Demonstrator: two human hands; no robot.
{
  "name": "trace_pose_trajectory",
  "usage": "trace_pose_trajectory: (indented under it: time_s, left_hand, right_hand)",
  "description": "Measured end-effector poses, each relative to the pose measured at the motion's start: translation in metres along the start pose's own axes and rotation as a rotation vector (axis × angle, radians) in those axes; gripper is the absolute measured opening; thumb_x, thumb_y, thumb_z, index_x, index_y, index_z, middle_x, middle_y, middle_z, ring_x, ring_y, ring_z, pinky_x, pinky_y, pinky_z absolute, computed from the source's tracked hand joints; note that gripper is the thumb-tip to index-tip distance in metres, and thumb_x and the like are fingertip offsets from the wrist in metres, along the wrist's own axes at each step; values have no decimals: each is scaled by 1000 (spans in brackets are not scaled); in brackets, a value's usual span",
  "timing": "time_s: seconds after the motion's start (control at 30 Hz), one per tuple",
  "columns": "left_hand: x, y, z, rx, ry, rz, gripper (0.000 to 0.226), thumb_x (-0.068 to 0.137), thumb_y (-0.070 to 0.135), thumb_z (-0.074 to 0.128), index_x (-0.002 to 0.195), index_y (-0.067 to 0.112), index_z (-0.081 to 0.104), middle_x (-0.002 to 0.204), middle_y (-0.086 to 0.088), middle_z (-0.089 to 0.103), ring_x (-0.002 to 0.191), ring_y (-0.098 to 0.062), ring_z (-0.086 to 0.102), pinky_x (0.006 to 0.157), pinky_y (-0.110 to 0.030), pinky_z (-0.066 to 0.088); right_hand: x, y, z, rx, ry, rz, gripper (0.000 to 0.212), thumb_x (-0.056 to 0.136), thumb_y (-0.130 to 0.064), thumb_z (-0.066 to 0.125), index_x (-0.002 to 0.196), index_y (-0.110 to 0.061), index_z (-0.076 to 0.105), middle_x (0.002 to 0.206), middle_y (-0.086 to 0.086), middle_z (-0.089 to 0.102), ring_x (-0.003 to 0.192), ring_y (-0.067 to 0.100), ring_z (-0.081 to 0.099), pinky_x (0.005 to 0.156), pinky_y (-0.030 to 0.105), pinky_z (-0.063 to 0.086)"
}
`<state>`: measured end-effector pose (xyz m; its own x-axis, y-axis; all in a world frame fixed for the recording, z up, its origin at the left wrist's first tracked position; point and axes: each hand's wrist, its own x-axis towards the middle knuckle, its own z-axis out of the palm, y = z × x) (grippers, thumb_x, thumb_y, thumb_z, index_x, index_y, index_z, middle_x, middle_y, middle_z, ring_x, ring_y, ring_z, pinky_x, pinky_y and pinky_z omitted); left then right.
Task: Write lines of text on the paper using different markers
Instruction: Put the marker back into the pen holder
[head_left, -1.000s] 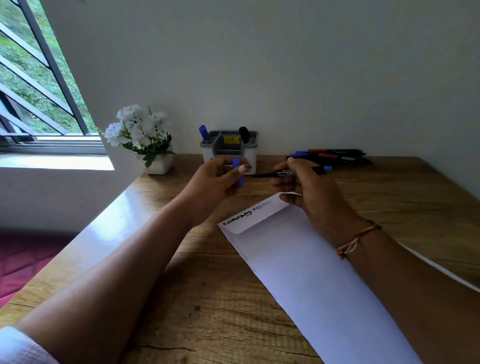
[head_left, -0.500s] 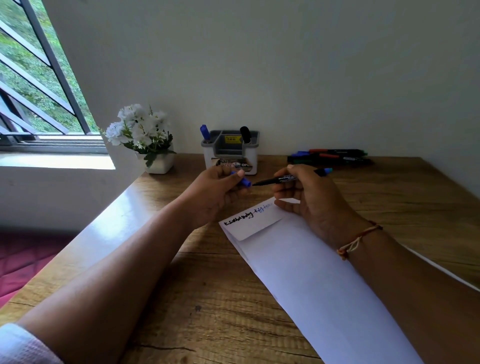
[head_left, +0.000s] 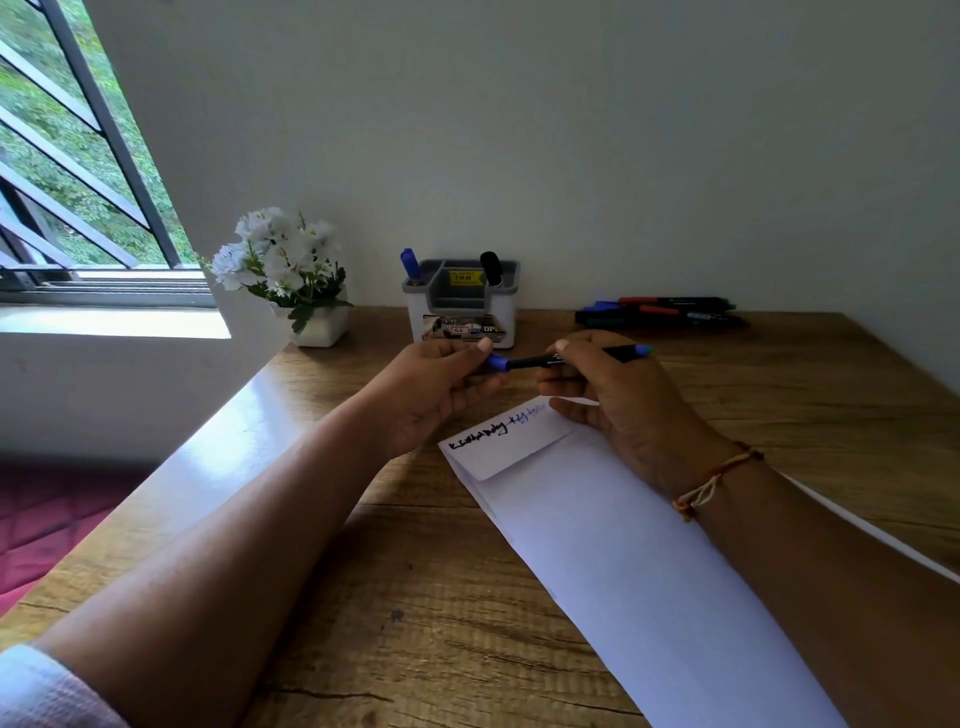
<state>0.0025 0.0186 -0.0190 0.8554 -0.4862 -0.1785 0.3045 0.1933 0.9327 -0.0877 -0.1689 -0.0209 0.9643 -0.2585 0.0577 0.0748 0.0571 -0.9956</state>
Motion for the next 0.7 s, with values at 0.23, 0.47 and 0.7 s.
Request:
trace_pose_trajectory:
  time_s: [0.23,0.47,0.7]
  left_hand:
    - [-3,2,1,-63,-15,-25,43,75,25,75,109,0,66,94,-17,75,79,-17,74,61,-20,57]
    - [-5,2,1,-109,-147,-76,37,80,21,74,111,2,68,104,-20,73,81,-16,73,64,-22,59]
    - [-9,2,1,-56,-240,-23,8,81,13,71,82,14,79,96,-16,74,79,-16,73,64,-22,59]
  right_hand:
    - [-4,-1,-2,30,-35,-38,14,95,-27,65,102,-16,69,94,6,79,92,18,76,85,39,59]
    - [-6,0,-2,77,-40,-1,26,80,-29,77,102,-17,73,94,3,79,91,14,76,86,37,59]
    - [-4,1,-4,37,-42,19,25,77,-36,79,97,-21,75,93,3,79,90,14,76,90,41,58]
